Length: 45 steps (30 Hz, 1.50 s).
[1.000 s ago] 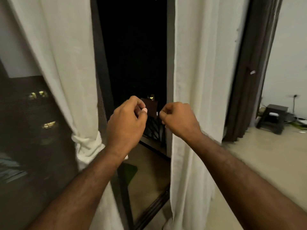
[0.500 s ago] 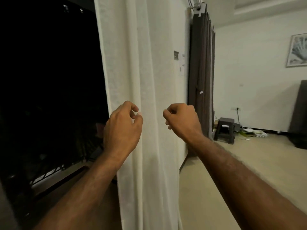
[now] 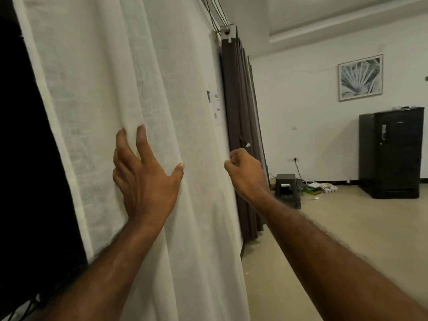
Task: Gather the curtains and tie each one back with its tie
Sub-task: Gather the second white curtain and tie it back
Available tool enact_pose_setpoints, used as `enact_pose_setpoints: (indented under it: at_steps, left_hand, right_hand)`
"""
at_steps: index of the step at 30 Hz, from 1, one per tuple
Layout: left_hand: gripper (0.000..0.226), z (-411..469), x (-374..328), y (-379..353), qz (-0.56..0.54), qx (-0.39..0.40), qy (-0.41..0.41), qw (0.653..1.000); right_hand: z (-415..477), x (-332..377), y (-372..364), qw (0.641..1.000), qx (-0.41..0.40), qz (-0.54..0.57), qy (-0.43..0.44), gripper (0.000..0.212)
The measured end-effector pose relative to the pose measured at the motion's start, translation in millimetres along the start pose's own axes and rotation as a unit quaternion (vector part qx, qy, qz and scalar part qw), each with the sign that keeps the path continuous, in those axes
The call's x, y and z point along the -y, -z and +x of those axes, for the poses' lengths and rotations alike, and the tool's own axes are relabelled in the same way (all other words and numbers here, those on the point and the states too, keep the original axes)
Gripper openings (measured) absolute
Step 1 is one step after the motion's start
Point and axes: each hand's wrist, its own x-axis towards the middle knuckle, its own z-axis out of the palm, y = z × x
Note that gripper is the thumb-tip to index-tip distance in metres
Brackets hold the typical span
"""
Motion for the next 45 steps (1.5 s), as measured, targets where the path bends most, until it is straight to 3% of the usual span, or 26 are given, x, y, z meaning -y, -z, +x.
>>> enact_pose_setpoints:
  at_steps: [9,12,13,16,18,22,24,30,34,35,38,40,42,45]
  left_hand:
    - [0.106,46,2,-37,0.046,-0.011,-0.076,0.996]
    - [0.09,61,-1,-51,0.081,-0.027,-0.071,0.994]
    - [0.076,64,-1,-56,0.092,-0.028,-0.069,0.993]
    - [0.029,72,-7,-76,0.109,-0.053,-0.04,0.992]
    - [0.04,81,-11,-86,0.119,-0.06,-0.016,0.991]
    - [0.078,98,-21,-111,0.173,-0.059,0.028,0.983]
    - [0.086,108,-24,-118,0.182,-0.045,0.058,0.98]
    - [0.039,126,-18,-118,0.124,-0.048,0.084,0.988]
    - [0.044,121,-12,-112,0.051,-0.03,0.095,0.994]
    - [0.044,121,-9,-108,0.036,-0.021,0.099,0.994]
    - [0.035,118,-2,-97,-0.017,0.009,0.073,0.997]
    - [0.031,117,3,-89,-0.022,0.028,0.042,0.998]
    - [0.023,116,9,-82,0.006,0.041,0.011,0.999]
    - [0.026,115,16,-71,0.033,0.041,-0.004,0.999]
  right_hand:
    - [122,-22,-59,0.979,0.094,0.163,-0.078,0.069]
    - [156,-26,-83,0.964,0.143,0.214,-0.066,0.075]
    - [162,-27,-89,0.964,0.139,0.219,-0.055,0.07]
    - [174,-28,-105,0.978,0.078,0.191,0.013,0.021]
    - [171,-24,-114,0.981,0.053,0.178,0.054,0.037]
    - [150,-11,-120,0.971,0.043,0.196,0.13,0.036]
    - [140,-5,-122,0.965,0.057,0.196,0.166,0.028]
    - [126,7,-126,0.931,0.103,0.255,0.239,0.021]
    - [129,10,-127,0.911,0.129,0.346,0.185,0.02]
    - [131,15,-127,0.906,0.139,0.363,0.168,0.024]
    - [140,36,-118,0.888,0.227,0.382,0.116,0.072]
    - [147,54,-112,0.89,0.246,0.366,0.113,0.084]
    - [151,74,-104,0.91,0.223,0.33,0.117,0.077]
    - [156,102,-100,0.943,0.118,0.264,0.163,0.044]
